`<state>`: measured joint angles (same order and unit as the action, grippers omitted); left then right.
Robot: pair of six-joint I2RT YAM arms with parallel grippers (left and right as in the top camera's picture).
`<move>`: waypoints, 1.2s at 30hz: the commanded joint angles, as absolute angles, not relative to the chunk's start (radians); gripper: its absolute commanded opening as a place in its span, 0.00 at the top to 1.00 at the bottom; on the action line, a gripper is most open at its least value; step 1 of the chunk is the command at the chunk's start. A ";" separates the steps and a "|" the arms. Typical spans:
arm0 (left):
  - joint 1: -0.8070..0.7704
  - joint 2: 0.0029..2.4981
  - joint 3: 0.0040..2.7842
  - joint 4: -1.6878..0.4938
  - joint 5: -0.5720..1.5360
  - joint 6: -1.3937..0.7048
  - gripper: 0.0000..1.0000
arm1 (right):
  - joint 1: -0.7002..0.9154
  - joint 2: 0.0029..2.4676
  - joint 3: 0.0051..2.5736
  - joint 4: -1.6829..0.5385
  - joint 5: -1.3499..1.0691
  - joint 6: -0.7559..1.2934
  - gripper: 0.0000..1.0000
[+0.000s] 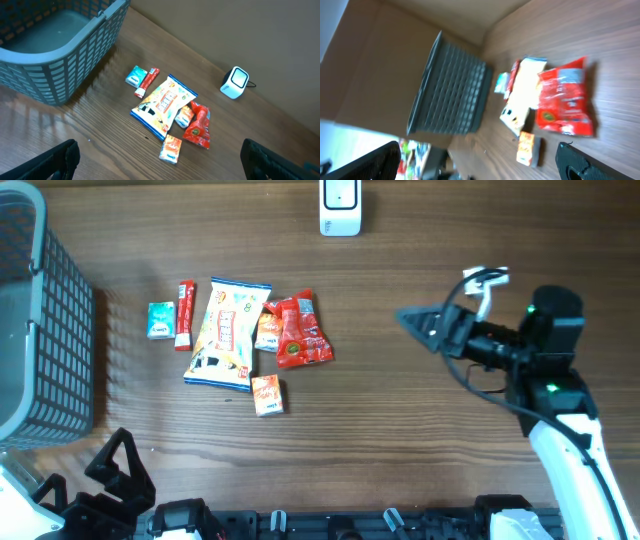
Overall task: Scan the item barcode
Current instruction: 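Swing the right arm over to the red snack bag on the table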
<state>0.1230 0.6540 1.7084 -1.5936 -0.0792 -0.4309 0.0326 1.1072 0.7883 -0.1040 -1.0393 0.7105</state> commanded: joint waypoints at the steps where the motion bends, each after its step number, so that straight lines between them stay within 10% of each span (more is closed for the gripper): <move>1: 0.127 0.654 1.713 -1.591 -0.068 -0.431 0.00 | 0.154 1.103 0.815 -0.037 -0.984 0.694 0.00; 15: 0.126 0.654 1.713 -1.591 -0.068 -0.431 0.00 | 0.431 1.124 1.122 -0.614 -0.210 0.497 0.01; 23: 0.127 0.654 1.713 -1.591 -0.068 -0.431 0.00 | 0.437 1.344 1.430 -1.025 -0.157 0.408 0.00; 36: 0.127 0.654 1.713 -1.591 -0.068 -0.431 0.00 | 0.547 1.628 1.475 -0.823 -0.232 0.579 0.00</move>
